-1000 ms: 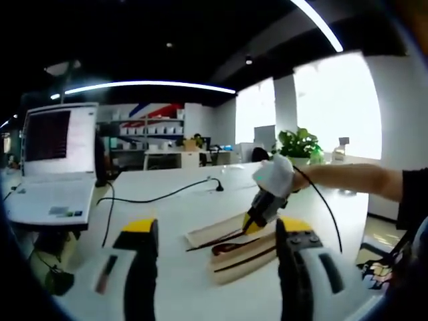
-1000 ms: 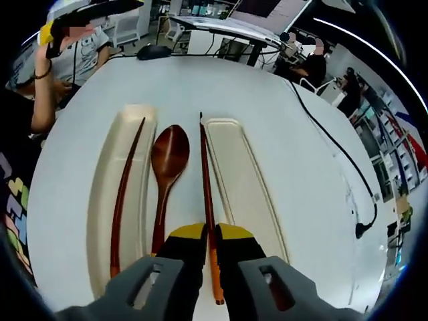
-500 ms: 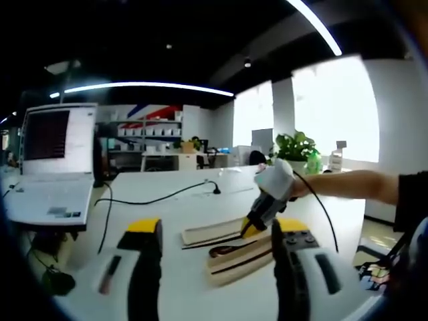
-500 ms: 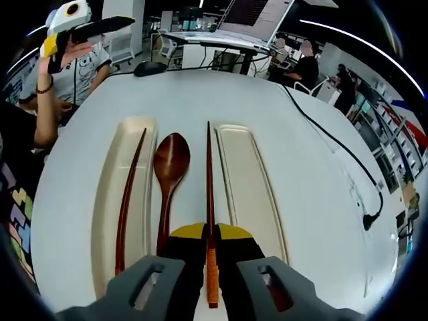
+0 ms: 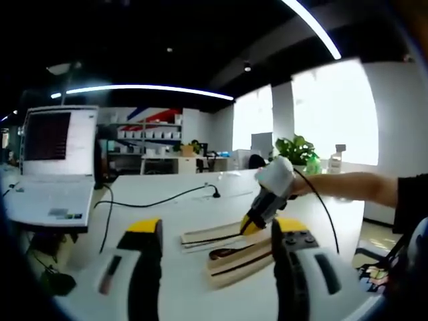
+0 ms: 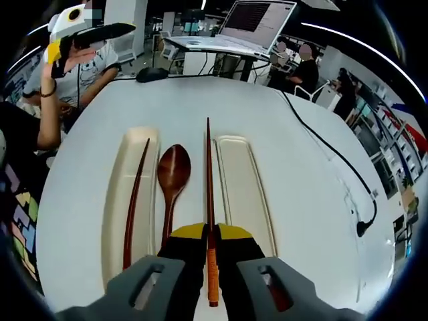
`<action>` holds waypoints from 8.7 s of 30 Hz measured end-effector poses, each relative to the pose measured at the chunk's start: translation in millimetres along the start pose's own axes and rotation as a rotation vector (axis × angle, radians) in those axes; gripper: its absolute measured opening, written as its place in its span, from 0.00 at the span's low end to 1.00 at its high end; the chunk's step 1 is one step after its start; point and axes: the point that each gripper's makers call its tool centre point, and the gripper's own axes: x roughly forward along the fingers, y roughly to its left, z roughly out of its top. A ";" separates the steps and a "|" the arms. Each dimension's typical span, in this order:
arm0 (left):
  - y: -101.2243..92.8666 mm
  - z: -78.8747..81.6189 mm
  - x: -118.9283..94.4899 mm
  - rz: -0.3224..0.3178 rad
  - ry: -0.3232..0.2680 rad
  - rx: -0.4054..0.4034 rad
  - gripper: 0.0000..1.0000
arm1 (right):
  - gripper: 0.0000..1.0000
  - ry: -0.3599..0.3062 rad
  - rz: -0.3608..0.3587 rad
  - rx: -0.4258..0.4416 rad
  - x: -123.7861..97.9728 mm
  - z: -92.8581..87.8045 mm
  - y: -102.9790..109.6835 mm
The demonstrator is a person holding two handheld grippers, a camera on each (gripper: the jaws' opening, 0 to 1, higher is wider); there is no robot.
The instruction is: Arrange the utensils inside the cutlery case until each visible utensil rests in its matching compartment.
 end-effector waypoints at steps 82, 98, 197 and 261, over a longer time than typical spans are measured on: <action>-2.1 -4.7 0.4 0.005 0.020 0.011 0.69 | 0.08 -0.016 -0.019 -0.054 -10.9 31.1 32.6; -3.6 -5.1 0.7 -0.008 0.027 0.033 0.69 | 0.11 0.016 0.052 -0.050 18.9 19.8 35.1; -1.9 -10.3 5.4 -0.008 0.053 0.023 0.69 | 0.04 0.056 0.156 -0.006 0.2 22.3 90.4; 57.8 -101.4 147.5 -0.061 0.306 -0.259 0.37 | 0.23 -0.424 -0.325 0.496 -73.8 -80.7 -41.6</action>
